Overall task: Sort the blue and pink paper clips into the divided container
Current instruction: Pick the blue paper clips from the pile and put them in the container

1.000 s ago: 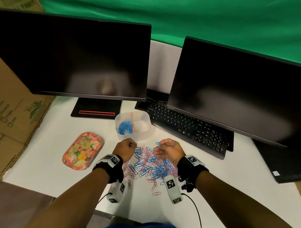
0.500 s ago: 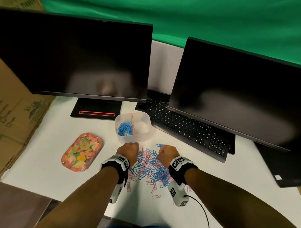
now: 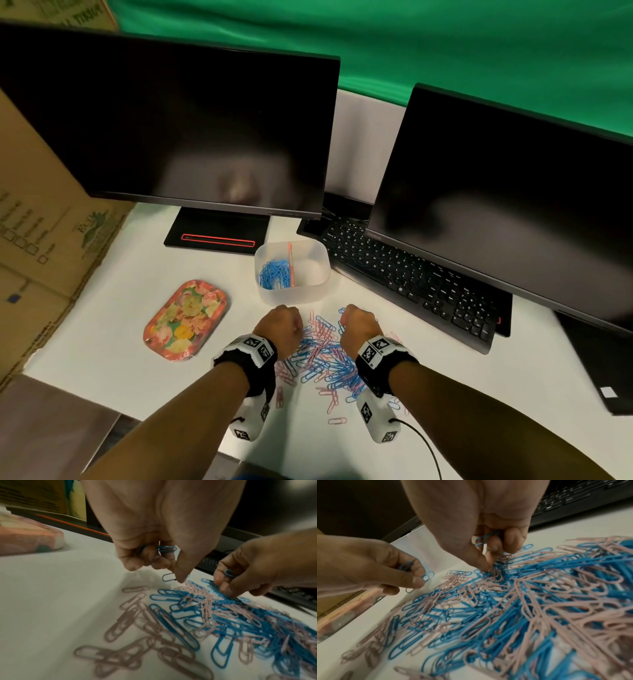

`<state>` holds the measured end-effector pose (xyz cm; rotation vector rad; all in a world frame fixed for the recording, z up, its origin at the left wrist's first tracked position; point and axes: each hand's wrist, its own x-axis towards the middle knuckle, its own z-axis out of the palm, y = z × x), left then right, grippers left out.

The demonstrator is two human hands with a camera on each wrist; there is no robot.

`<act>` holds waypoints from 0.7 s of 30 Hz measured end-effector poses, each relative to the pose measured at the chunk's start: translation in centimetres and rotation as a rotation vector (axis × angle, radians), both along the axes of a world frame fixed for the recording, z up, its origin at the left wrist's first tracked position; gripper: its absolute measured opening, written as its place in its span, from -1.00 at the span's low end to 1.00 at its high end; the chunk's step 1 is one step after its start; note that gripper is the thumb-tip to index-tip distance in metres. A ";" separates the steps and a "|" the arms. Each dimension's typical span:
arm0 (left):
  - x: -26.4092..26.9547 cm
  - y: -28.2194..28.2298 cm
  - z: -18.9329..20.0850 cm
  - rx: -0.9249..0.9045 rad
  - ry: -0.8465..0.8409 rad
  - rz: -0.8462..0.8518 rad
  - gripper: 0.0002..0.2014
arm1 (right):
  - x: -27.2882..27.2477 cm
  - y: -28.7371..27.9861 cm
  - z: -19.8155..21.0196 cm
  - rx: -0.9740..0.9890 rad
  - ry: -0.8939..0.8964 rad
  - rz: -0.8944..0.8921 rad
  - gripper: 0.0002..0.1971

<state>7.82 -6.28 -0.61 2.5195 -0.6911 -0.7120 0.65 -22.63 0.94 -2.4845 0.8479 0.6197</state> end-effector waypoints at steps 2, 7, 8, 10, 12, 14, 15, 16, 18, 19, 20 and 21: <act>-0.1 0.4 0.5 -0.088 0.009 0.028 -0.94 | -0.4 0.0 0.0 -0.012 -0.061 0.011 -0.67; 0.0 1.1 1.7 -0.308 0.220 0.193 -0.82 | -0.3 0.2 0.0 -0.016 -0.054 -0.012 -0.69; 0.0 1.2 2.0 -0.357 0.285 0.228 -0.83 | -0.1 0.2 0.1 -0.016 -0.026 -0.021 -0.66; 0.0 1.1 2.8 -0.446 0.427 0.312 -0.88 | 0.2 0.1 0.3 -0.014 0.019 -0.037 -0.62; 0.0 1.1 3.7 -0.526 0.568 0.397 -0.91 | 0.4 0.1 0.3 -0.008 0.037 -0.053 -0.62; 0.0 1.2 4.5 -0.598 0.663 0.461 -0.88 | 0.3 0.1 0.2 -0.014 0.036 -0.057 -0.63; -0.1 1.2 4.8 -0.626 0.694 0.487 -0.85 | 0.2 0.1 0.1 -0.018 0.034 -0.055 -0.63; 0.0 1.3 5.0 -0.648 0.717 0.509 -0.82 | 0.1 0.1 0.1 -0.021 0.032 -0.058 -0.63; 0.0 1.5 5.4 -0.683 0.744 0.545 -0.79 | -0.1 0.1 0.1 -0.017 0.013 -0.068 -0.64; 0.1 1.6 5.8 -0.701 0.751 0.560 -0.78 | -0.2 0.0 0.2 0.008 -0.010 -0.089 -0.65; 0.3 1.7 6.1 -0.719 0.751 0.576 -0.77 | -0.3 -0.1 0.2 0.055 -0.054 -0.129 -0.68; 0.6 1.8 6.4 -0.738 0.741 0.591 -0.76 | -0.4 -0.3 0.1 0.117 -0.116 -0.179 -0.70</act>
